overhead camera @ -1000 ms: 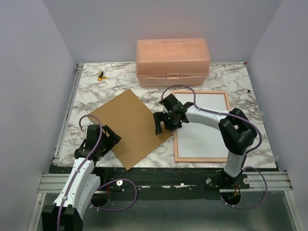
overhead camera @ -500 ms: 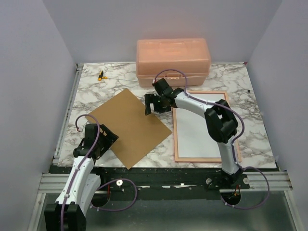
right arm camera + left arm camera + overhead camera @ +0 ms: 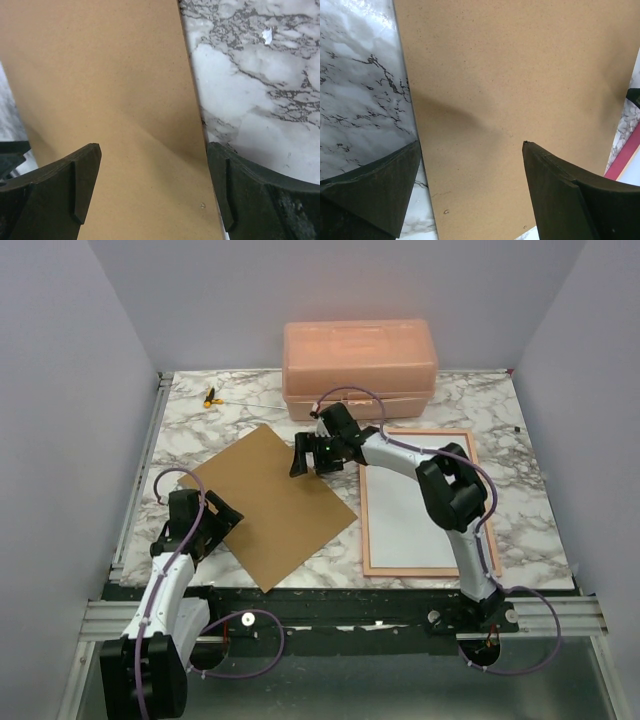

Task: Put the photo into the frame
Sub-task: Adjust the photo frame item at the center of the board, then turn over the photo frame item at the center of the board.

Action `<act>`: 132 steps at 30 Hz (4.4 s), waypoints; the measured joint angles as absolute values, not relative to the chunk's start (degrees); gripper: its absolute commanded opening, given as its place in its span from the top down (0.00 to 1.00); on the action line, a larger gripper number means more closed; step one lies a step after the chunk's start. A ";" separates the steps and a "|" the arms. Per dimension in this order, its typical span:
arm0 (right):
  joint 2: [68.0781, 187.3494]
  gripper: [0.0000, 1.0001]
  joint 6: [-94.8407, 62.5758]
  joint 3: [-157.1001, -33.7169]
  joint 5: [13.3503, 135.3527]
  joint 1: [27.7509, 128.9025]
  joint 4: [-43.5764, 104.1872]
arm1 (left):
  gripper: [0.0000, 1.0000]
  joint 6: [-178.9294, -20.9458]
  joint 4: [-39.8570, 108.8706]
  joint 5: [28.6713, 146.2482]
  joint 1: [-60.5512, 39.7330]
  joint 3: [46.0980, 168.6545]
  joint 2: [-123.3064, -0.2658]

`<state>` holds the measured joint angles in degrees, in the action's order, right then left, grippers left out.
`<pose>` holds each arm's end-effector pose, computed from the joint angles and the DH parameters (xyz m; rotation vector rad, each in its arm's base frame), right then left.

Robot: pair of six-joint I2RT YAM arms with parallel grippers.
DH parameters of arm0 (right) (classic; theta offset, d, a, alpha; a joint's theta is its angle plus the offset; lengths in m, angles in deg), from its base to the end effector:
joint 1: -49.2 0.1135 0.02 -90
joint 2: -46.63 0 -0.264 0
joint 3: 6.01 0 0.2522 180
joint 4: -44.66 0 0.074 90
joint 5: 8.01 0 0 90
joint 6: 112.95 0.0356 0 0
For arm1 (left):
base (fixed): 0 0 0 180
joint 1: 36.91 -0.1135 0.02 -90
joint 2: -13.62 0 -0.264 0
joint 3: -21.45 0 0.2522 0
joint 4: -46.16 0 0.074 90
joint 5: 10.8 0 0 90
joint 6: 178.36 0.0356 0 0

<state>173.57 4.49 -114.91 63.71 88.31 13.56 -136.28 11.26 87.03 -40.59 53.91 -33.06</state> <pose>0.3724 0.3171 0.1649 -0.4157 2.5483 0.8734 0.1549 0.0051 0.1610 -1.0237 2.2632 -0.5059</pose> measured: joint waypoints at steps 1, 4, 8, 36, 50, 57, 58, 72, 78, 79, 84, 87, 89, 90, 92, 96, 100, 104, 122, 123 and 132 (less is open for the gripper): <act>172.65 0.06 4.73 -112.94 62.66 87.96 15.42 | 0.18 -135.86 11.34 87.47 -40.81 54.06 -33.43; 169.50 0.06 6.51 -106.43 59.38 86.76 20.49 | 0.19 -134.66 11.50 88.28 -41.07 54.28 -33.86; 164.65 0.06 8.76 -98.82 57.37 86.24 23.04 | 0.20 -133.59 11.34 89.00 -41.20 54.04 -32.99; 113.48 0.05 21.98 -60.59 74.86 89.10 13.67 | 0.20 -138.38 13.88 87.62 -16.16 63.15 -49.49; 115.45 0.00 22.68 -58.65 80.93 87.70 6.39 | 0.20 -138.09 16.41 89.88 -14.56 65.77 -48.81; 115.69 0.05 21.06 -54.84 73.81 77.65 11.94 | 0.22 -137.85 16.72 90.27 -14.54 62.65 -48.25; 115.73 0.06 20.97 -53.64 72.26 76.73 13.27 | 0.22 -137.87 16.96 90.47 -14.54 62.23 -48.27; 120.13 0.37 22.35 -47.92 59.58 74.11 27.41 | 0.26 -138.29 24.46 93.66 -14.80 59.57 -51.26; 114.88 0.47 23.12 -47.81 59.40 73.06 27.63 | 0.27 -138.09 27.76 93.55 -15.50 59.37 -52.79; 113.64 0.51 23.36 -47.89 59.18 73.03 27.83 | 0.27 -138.07 28.48 93.55 -15.54 59.28 -52.99; 110.58 0.75 24.76 -51.72 54.00 73.62 28.64 | 0.28 -138.51 31.23 95.25 -15.35 58.80 -53.99; 110.58 0.98 24.36 -56.79 51.34 74.24 27.09 | 0.28 -138.84 31.82 97.70 -14.84 58.56 -54.32; 110.71 0.99 23.40 -60.92 51.08 74.35 23.68 | 0.28 -138.84 31.71 99.06 -14.60 58.50 -54.32; 110.86 1.00 22.18 -62.71 51.19 74.35 21.47 | 0.28 -138.77 31.85 99.84 -14.56 58.54 -54.08; 111.71 0.99 20.10 -66.73 51.95 74.32 16.44 | 0.27 -138.12 31.17 100.30 -14.41 58.95 -52.73; 114.66 1.00 14.88 -77.40 54.38 74.43 5.99 | 0.24 -136.59 26.58 99.97 -14.28 60.00 -49.75; 118.62 1.00 10.24 -90.51 59.18 74.67 -5.22 | 0.22 -134.55 19.19 97.00 -14.28 63.33 -44.86; 122.33 1.00 6.99 -101.92 64.32 74.65 -14.09 | 0.21 -132.78 12.13 93.04 -14.17 67.72 -41.08; 130.49 0.99 2.13 -116.26 71.75 75.68 -37.28 | 0.20 -129.26 -4.46 85.64 -13.88 77.95 -34.21; 130.60 0.99 2.24 -116.26 72.56 76.29 -37.63 | 0.20 -129.29 -4.55 85.64 -13.88 77.95 -34.21; 134.92 0.97 5.57 -122.21 84.17 87.35 -41.11 | 0.20 -129.31 -4.68 85.68 -13.51 77.95 -34.15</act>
